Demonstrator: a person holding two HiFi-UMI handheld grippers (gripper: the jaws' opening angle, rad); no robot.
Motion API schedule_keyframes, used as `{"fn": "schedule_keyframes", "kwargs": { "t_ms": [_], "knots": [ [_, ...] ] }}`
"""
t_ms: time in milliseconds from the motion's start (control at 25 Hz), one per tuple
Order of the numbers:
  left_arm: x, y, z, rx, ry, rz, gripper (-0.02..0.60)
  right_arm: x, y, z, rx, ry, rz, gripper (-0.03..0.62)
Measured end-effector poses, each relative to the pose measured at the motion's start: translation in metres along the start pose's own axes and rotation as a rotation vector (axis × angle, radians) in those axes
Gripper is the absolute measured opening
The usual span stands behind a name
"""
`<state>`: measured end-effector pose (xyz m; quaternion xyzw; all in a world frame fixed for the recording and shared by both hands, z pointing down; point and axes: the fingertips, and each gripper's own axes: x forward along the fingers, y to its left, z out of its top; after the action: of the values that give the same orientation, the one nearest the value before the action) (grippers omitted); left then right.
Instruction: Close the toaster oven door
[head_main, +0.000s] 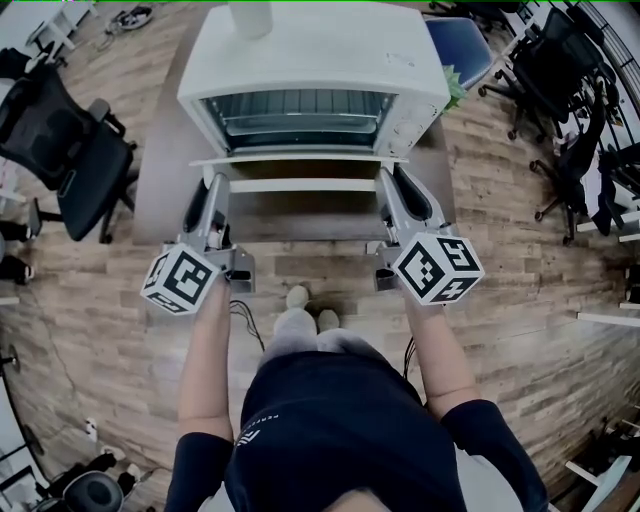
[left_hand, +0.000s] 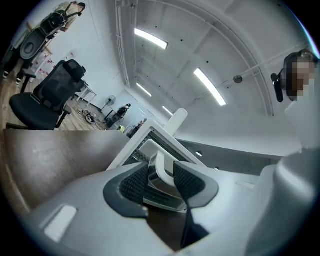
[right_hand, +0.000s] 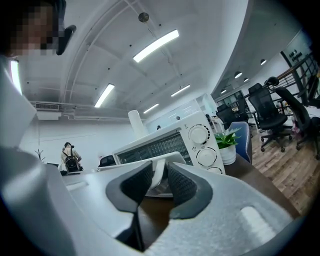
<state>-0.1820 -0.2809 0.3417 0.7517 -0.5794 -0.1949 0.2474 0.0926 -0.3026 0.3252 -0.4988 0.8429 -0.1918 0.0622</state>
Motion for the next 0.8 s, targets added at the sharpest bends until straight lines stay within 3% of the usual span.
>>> {"fn": "schedule_keyframes", "kwargs": {
  "t_ms": [800],
  "knots": [
    [0.049, -0.003, 0.035, -0.071, -0.021, -0.057, 0.176, 0.043, -0.006, 0.045, -0.049, -0.076, -0.079, 0.087]
  ]
}}
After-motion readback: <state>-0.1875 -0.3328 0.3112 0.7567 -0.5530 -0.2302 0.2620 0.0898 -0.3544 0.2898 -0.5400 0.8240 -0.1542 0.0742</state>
